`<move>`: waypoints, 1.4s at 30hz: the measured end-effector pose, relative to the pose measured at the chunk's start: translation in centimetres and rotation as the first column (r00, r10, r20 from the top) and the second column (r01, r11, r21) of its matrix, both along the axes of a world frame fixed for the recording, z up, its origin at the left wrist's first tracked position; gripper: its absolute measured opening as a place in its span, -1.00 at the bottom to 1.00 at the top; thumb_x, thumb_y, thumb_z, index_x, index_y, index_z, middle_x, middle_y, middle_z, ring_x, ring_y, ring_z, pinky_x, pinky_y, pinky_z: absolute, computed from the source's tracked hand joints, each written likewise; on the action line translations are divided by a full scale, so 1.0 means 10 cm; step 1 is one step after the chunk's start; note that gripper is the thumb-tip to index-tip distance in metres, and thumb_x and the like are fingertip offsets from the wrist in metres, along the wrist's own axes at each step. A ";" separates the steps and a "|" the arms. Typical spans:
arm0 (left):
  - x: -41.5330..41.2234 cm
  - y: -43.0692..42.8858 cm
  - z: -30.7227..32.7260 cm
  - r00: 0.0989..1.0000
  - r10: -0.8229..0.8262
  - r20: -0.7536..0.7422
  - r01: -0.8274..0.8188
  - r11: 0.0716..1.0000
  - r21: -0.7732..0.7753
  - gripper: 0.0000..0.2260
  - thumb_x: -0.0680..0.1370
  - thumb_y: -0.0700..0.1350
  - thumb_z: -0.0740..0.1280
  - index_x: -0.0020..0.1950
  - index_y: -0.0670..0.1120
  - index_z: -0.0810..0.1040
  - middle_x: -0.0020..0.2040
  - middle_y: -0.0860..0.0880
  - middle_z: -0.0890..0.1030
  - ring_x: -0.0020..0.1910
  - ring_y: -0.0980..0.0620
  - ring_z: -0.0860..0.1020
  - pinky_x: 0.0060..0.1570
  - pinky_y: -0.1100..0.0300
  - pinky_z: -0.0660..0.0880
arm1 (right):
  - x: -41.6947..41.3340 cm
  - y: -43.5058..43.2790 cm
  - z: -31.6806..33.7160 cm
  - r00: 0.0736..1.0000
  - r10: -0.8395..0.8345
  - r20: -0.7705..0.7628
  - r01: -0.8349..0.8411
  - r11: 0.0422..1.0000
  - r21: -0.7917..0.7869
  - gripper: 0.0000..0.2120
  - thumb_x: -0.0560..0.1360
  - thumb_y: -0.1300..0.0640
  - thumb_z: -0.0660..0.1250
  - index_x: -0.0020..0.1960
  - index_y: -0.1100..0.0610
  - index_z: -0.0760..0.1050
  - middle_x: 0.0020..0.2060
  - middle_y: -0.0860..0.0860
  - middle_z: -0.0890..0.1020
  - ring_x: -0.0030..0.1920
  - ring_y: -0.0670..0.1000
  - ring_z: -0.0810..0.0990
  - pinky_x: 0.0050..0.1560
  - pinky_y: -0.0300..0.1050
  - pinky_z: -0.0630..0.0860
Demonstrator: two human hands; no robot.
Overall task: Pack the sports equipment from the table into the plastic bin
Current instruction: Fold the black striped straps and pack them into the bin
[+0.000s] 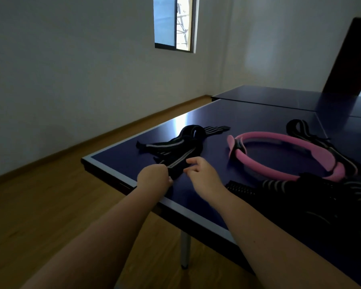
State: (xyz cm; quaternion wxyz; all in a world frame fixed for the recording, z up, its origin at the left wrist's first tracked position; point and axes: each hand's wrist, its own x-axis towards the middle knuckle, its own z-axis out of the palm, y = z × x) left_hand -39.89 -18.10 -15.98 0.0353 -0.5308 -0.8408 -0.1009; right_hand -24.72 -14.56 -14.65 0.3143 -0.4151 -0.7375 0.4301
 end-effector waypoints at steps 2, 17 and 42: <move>-0.01 -0.04 0.02 1.000 -0.030 -0.008 0.030 0.995 0.095 -0.71 0.62 0.12 0.21 -0.04 -0.10 0.49 -0.26 -0.01 0.48 -0.25 -0.03 0.54 -0.30 0.12 0.46 | 0.03 0.02 -0.03 0.999 -0.036 -0.009 0.036 0.999 0.006 -0.74 0.63 0.16 0.20 0.30 0.02 0.41 0.01 -0.08 0.59 -0.10 -0.20 0.53 -0.25 -0.38 0.37; 0.89 -0.25 0.38 0.191 -0.572 0.797 0.080 0.819 0.569 -0.90 0.63 -0.20 0.30 0.02 -0.15 0.62 -0.18 -0.02 0.69 -0.18 0.07 0.66 -0.19 0.21 0.59 | 0.59 0.00 0.29 0.803 -0.205 -0.560 -0.057 0.908 -0.414 -0.78 0.58 0.11 0.34 0.10 0.23 0.64 -0.01 0.20 0.71 0.04 0.18 0.69 0.19 0.20 0.58; 1.80 -0.63 1.08 0.336 -0.817 0.468 0.049 0.511 0.858 -0.93 0.68 -0.16 0.19 0.08 -0.01 0.42 -0.08 -0.12 0.63 -0.14 -0.09 0.64 -0.22 0.11 0.60 | 1.66 -0.47 0.78 0.830 0.001 -0.558 0.103 0.982 0.156 -0.83 0.60 0.23 0.30 0.08 0.00 0.59 -0.08 -0.15 0.72 0.00 -0.14 0.68 -0.06 -0.34 0.54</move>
